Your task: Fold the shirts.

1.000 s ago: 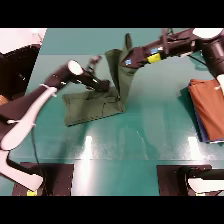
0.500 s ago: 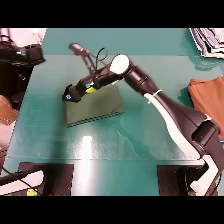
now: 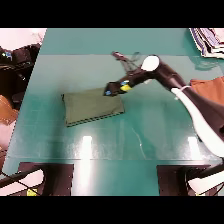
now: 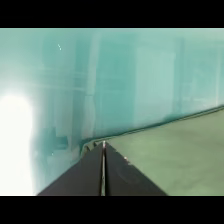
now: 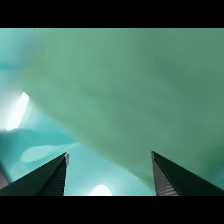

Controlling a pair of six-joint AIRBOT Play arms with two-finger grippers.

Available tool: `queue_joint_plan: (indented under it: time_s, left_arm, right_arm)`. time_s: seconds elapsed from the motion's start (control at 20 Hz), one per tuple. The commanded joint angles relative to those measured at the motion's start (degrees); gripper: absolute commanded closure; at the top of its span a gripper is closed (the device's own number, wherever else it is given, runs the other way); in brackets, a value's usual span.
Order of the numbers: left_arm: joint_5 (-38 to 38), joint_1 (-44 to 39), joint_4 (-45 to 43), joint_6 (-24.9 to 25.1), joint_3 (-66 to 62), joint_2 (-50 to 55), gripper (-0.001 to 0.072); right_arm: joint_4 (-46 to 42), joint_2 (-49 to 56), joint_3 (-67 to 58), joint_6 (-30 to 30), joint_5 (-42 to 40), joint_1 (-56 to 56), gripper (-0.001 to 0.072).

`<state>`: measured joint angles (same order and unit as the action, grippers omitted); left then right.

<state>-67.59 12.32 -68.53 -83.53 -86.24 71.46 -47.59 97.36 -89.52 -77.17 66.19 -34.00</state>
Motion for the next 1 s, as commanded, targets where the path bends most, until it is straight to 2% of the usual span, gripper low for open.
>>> queue_joint_plan:
  time_s: [0.0,0.2,0.3,0.5,0.55,0.6,0.7,0.75,0.95]
  left_arm:
    - [-0.98,0.17,0.7,0.0,0.0,-0.09,0.0681]
    - [-0.9,0.15,2.1,0.0,0.0,-0.04,0.0682]
    - [-0.87,0.15,2.25,0.0,0.0,-0.04,0.0682]
    - [-1.03,0.17,2.99,0.0,0.0,-0.04,0.0682]
    - [-1.03,0.15,3.02,0.0,0.0,-0.04,0.0682]
    - [-1.16,0.15,3.04,0.0,0.0,-0.04,0.0682]
    - [-1.99,0.15,3.06,0.0,0.0,-0.04,0.0682]
    - [-2.54,0.15,3.06,0.0,0.0,-0.04,0.0682]
    - [-4.72,0.15,3.87,0.02,0.0,-0.04,0.0682]
  right_arm:
    - [-0.87,-2.91,11.58,-3.39,-1.81,9.57,0.0077]
    - [8.09,3.34,13.14,-1.81,-2.58,11.41,0.0082]
    - [13.53,7.69,9.9,0.35,-2.93,9.09,0.0083]
    - [18.67,16.2,-0.2,0.33,-2.8,2.86,0.0095]
    - [19.54,17.94,-2.54,0.35,-2.14,1.53,0.0135]
    - [19.41,19.5,-4.92,0.35,-1.44,0.26,0.0268]
    - [17.79,20.83,-8.17,0.35,-1.46,-1.42,0.0607]
    - [16.13,20.55,-9.2,0.42,-1.77,-1.75,0.0694]
    - [6.49,14.12,-10.73,-0.02,-2.36,1.86,0.0695]
